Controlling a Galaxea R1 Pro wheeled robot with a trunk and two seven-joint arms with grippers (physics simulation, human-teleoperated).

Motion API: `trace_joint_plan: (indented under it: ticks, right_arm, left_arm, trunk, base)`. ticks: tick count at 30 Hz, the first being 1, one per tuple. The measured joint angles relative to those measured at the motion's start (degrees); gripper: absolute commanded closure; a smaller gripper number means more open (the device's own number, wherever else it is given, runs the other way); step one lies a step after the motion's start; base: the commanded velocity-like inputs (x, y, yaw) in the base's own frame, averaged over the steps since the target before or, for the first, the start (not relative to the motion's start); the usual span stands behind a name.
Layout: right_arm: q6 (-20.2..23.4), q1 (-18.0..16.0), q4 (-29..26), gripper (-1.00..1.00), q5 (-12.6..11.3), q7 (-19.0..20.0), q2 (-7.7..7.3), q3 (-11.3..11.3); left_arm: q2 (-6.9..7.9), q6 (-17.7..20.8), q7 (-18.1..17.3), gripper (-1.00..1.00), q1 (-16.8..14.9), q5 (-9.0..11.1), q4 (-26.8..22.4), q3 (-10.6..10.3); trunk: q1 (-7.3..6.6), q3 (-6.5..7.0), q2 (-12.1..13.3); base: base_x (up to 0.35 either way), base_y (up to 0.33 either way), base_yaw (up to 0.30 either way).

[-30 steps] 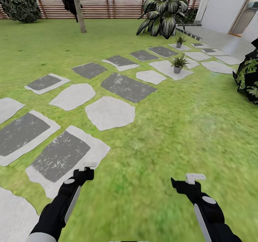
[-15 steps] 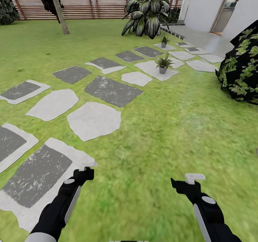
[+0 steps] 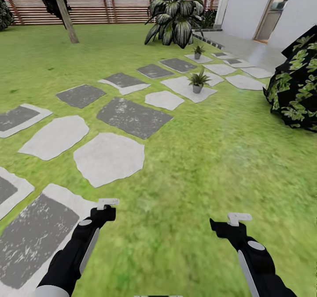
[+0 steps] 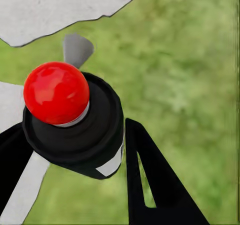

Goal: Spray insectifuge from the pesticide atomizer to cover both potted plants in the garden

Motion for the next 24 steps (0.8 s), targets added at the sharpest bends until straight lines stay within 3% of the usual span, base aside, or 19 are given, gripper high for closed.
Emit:
trace_joint_plan:
  ticks: [7, 24]
  right_arm:
    - [0.0, 0.0, 0.1, -1.0, 0.0, 0.0, 0.0, 0.0]
    - [0.0, 0.0, 0.1, -1.0, 0.0, 0.0, 0.09, 0.1]
  left_arm:
    - [0.0, 0.0, 0.0, 1.0, 0.0, 0.0, 0.0, 0.0]
    - [0.0, 0.0, 0.0, 1.0, 0.0, 0.0, 0.0, 0.0]
  trunk:
    - [0.0, 0.0, 0.0]
    - [0.0, 0.0, 0.0]
  base:
    - [0.341, 0.0, -0.266]
    - [0.341, 0.0, -0.011]
